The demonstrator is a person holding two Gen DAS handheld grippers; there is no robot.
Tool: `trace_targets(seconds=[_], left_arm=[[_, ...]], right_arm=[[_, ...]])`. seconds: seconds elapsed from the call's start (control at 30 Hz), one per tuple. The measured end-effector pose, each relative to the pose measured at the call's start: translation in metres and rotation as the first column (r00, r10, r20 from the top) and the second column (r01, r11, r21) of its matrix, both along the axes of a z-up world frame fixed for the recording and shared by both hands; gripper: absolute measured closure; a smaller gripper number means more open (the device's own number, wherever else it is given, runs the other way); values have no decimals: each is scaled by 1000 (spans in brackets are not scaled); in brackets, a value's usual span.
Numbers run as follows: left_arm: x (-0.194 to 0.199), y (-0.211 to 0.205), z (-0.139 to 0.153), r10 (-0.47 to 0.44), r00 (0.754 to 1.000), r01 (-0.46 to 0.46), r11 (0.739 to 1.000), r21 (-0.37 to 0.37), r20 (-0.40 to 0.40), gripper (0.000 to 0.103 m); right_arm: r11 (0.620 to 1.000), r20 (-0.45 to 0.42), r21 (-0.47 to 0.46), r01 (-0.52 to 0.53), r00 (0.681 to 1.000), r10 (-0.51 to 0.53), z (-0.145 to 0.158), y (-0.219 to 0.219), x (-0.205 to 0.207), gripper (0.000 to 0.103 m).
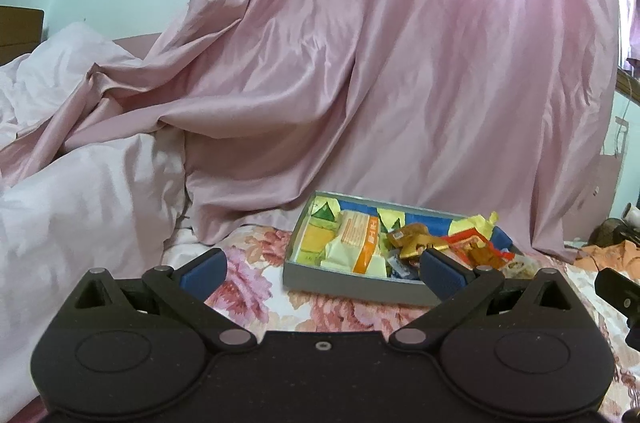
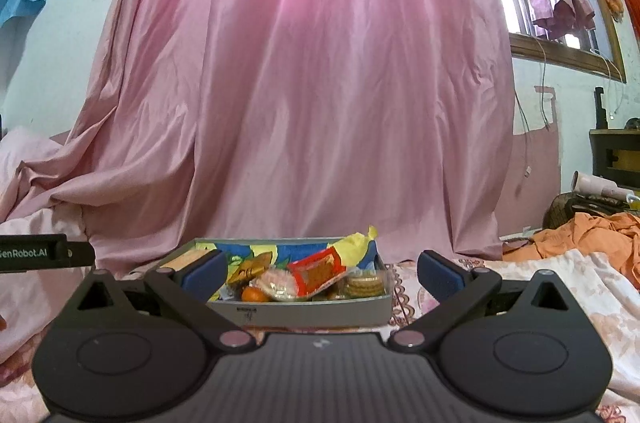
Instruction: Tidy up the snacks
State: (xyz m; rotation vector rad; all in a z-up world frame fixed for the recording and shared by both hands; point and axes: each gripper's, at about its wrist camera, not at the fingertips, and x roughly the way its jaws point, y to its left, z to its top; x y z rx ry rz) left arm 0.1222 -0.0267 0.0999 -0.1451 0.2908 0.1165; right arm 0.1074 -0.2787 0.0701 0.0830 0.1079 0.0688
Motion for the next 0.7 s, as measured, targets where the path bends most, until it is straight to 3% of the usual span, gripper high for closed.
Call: trace_targets(seconds=[0.47, 0.7], left_arm=[[-45, 13, -12, -24, 1000, 24, 999, 26, -6, 1], [-57, 24, -20, -21, 1000, 21, 1000, 1, -20, 1]], right_arm=[[999, -4, -39, -10, 1000, 10, -10, 12, -41, 0], [999, 1, -51, -8, 1000, 8, -13, 18, -60, 0]])
